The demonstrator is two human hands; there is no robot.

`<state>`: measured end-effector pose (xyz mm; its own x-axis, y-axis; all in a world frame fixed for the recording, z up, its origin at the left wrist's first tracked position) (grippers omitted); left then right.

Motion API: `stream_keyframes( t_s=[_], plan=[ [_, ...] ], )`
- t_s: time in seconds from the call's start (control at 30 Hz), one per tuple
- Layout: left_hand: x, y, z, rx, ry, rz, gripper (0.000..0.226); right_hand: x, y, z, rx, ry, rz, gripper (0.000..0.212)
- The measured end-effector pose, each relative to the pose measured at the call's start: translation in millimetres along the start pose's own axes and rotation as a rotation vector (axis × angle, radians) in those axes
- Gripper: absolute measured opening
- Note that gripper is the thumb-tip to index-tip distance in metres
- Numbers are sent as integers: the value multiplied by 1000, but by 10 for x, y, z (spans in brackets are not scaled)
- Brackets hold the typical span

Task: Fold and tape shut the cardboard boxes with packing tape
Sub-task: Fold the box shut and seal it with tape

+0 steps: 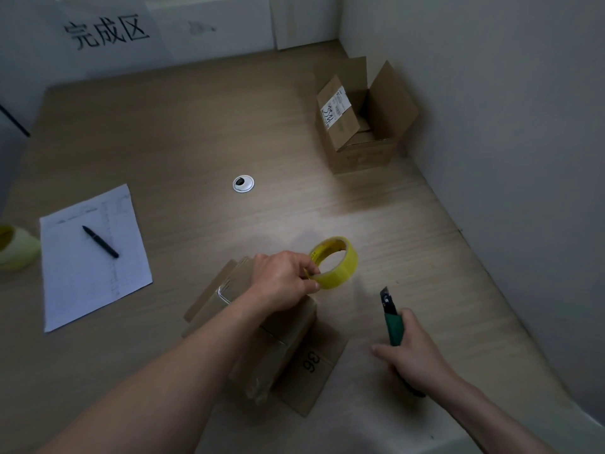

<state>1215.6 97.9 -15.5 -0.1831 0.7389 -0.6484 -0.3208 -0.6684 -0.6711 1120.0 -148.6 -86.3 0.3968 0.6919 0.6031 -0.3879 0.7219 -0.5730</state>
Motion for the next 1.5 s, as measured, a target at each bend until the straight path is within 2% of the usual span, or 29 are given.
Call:
stream_keyframes(
  t_s=[0.17,0.3,0.37,0.43,0.57,0.67,0.83,1.07,1.13,1.23,1.33,1.4,1.47,1.5],
  plan=[
    [4,-5,3,-6,-1,31,18,159,-60,-22,111,-82,424,22],
    [1,-7,0,-10,-9,56,18,412,-230,94,73,-221,367,32],
    [-1,-15,-3,-17,-11,78,17,540,-292,133,71,-319,319,20],
    [-7,-17,-4,-24,-11,91,17,611,-324,131,56,-410,388,2],
    [-14,-14,-5,-29,-12,100,18,722,-301,109,16,-573,584,13],
    [-11,-21,-3,-25,-1,100,17,812,-247,70,-10,-619,630,14],
    [-11,-23,-3,-35,8,104,15,893,-189,-8,-8,-627,680,22],
    [-4,-15,-3,-41,15,101,18,925,-34,-103,-4,-609,817,17],
    [1,-12,-3,-44,16,106,18,809,11,-181,-27,-532,873,17],
    [13,-18,4,-41,18,112,17,432,-147,-316,-109,-315,949,22],
    [14,-2,2,-41,20,109,19,83,-318,-347,-86,-130,1061,33],
    [15,2,-2,-46,24,102,20,157,-407,-338,-277,-261,970,42],
    [16,3,-8,-52,27,83,20,543,-467,-258,-537,-550,739,55],
    [14,7,-11,-51,27,72,19,788,-463,-209,-610,-707,663,61]
  ],
)
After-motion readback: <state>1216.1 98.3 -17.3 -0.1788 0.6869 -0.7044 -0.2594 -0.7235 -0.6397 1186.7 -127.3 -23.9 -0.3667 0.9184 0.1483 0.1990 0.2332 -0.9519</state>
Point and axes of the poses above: each hand's wrist, its own z-axis away from the middle knuckle, its own y-axis out of the palm, x = y × z, the point moved 4 cm from there along -z, towards the middle knuckle, and after that the axes turned 12 degrees about z, right-handed, at the moved point
